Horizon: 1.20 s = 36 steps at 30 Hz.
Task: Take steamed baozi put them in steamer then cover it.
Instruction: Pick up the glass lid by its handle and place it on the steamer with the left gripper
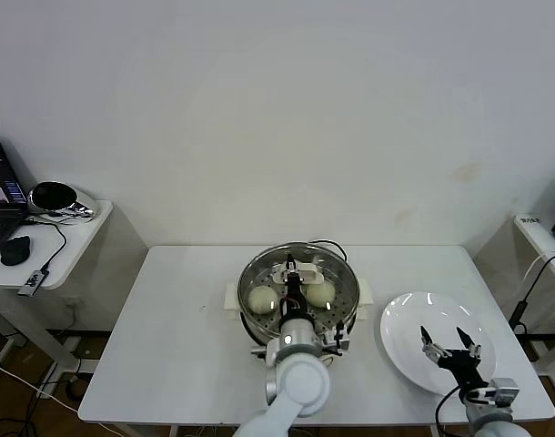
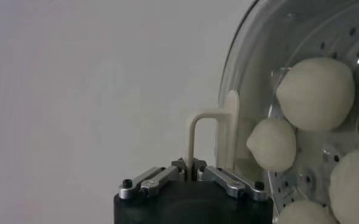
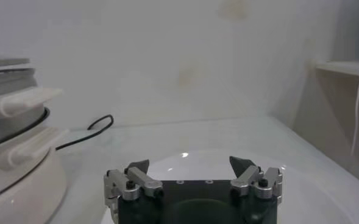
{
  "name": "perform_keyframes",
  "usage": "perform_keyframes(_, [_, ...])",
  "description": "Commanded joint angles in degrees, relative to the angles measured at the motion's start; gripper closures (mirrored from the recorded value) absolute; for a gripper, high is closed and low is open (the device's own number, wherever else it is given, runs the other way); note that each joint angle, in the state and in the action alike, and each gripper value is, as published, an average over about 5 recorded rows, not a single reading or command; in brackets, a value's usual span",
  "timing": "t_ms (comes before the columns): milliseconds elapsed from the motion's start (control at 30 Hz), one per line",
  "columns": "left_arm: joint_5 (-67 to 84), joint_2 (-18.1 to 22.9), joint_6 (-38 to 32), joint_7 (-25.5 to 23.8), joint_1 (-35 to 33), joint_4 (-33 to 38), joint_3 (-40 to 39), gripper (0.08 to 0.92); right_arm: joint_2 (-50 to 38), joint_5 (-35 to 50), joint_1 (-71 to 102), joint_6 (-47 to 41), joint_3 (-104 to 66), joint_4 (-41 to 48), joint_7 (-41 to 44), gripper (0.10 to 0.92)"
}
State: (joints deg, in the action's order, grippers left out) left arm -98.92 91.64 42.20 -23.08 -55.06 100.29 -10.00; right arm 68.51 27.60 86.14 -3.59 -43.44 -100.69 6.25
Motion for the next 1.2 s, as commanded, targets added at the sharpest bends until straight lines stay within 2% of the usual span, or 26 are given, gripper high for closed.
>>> perform_keyframes(33, [0.96, 0.06, 2.3, 0.35, -0.1, -0.9, 0.04, 0.859, -0.4, 0.06, 0.36, 0.16, -0.34, 0.02, 0.02, 0.203])
perform_keyframes(433, [1.3, 0.0, 1.88, 2.72, -0.43, -2.57, 0.89, 0.859, -0.22, -0.2, 0.22, 0.55, -0.04, 0.5, 0.1, 0.203])
perform_keyframes(933, [1.54, -0.75, 1.43, 1.9, -1.18, -0.07, 0.69, 0.859, -0.08, -0.26, 0.17, 0.51, -0.13, 0.42, 0.23, 0.203])
perform_keyframes(1033, [1.72, -1.64, 1.21, 1.43, -1.72, 2.16, 0.02, 0.823, -0.17, -0.27, 0.16, 0.52, -0.17, 0.43, 0.23, 0.203])
perform_keyframes(1200, [1.48, -2.52, 1.25, 1.91, -3.17, 5.04, -1.25, 0.681, -0.25, -0.26, 0.31, 0.58, -0.36, 0.49, 0.23, 0.203])
